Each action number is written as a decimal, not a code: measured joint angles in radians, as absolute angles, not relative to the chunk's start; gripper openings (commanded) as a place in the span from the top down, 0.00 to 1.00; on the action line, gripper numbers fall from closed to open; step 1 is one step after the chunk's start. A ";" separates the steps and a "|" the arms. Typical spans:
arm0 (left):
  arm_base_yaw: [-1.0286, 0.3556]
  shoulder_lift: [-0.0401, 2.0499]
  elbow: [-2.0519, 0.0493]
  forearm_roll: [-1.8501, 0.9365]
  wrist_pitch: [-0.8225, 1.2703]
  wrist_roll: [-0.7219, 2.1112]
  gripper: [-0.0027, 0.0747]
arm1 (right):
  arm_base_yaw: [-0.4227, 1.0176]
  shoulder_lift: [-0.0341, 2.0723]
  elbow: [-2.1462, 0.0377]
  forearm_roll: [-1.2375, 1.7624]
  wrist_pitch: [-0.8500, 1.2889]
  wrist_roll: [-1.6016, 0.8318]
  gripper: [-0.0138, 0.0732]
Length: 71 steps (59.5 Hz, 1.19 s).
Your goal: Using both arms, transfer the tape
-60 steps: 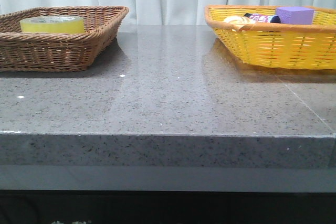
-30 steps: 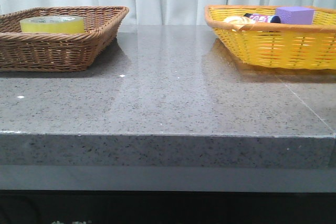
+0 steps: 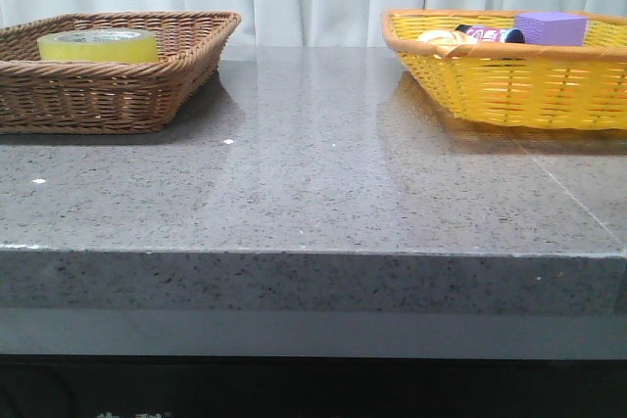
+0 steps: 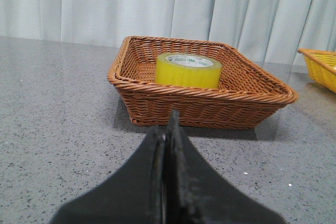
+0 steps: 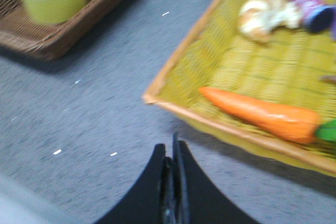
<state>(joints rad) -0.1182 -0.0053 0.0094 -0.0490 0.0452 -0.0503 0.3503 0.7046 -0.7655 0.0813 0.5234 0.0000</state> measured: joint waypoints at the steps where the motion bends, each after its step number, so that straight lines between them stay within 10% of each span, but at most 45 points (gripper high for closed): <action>1: -0.118 -0.005 0.009 -0.049 0.045 -0.050 0.99 | 0.332 0.690 -0.755 0.080 0.516 0.000 0.92; 30: -0.118 -0.005 0.009 -0.049 0.045 -0.050 0.99 | 0.063 0.081 -0.147 0.080 0.133 -0.007 0.92; 71: -0.118 -0.005 0.009 -0.049 0.045 -0.049 0.99 | 0.006 -0.011 0.028 0.080 0.057 -0.009 0.92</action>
<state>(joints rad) -0.1182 -0.0053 0.0094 -0.0490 0.0452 -0.0488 0.0059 -0.0107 0.0276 0.0798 0.0565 -0.0091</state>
